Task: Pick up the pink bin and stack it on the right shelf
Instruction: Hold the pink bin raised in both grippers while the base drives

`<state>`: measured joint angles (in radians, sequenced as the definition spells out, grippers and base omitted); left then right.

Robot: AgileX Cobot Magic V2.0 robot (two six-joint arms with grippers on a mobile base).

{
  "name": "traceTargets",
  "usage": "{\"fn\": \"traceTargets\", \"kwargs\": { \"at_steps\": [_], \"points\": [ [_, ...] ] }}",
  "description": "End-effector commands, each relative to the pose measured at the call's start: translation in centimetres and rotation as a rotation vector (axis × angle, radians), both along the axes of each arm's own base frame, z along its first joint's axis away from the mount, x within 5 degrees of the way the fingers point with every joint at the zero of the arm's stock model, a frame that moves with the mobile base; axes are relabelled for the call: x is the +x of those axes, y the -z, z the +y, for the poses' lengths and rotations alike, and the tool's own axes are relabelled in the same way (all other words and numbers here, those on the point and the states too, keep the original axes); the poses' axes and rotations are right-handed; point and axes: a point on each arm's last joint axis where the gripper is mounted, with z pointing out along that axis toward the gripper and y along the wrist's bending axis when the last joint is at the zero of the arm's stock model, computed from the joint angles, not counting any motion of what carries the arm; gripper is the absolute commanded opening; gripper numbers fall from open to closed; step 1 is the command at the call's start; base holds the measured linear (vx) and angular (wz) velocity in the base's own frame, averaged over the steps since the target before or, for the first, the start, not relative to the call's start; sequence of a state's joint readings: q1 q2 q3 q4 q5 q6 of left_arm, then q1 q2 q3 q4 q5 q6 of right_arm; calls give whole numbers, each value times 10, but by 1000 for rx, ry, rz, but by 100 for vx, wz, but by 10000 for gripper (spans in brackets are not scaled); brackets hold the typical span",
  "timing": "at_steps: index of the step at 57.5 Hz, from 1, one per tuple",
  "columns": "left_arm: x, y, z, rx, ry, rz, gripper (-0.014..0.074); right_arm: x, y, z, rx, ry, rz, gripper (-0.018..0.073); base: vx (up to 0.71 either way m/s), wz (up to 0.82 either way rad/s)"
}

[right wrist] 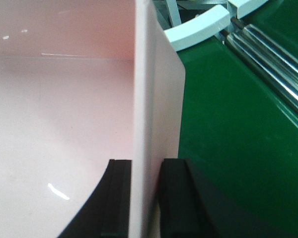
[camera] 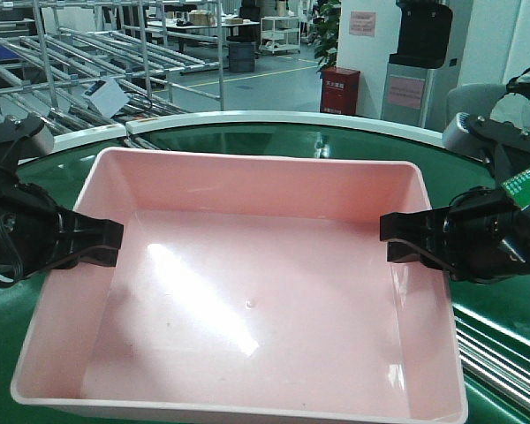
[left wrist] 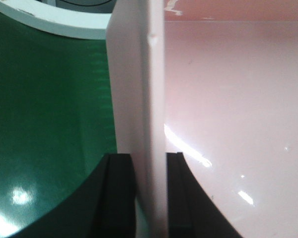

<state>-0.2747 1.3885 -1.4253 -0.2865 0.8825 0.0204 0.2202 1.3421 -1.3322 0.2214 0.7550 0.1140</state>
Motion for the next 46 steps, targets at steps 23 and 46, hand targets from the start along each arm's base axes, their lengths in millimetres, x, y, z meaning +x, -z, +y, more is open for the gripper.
{"fn": "traceTargets", "kwargs": {
  "at_steps": [23,46],
  "points": [
    [-9,-26,3,-50,-16,-113,-8,7,-18,-4,22,32,-135,-8,-23,-15],
    [-9,-26,3,-50,-16,-113,-8,7,-18,-4,22,32,-135,-8,-23,-41]
  ]
}}
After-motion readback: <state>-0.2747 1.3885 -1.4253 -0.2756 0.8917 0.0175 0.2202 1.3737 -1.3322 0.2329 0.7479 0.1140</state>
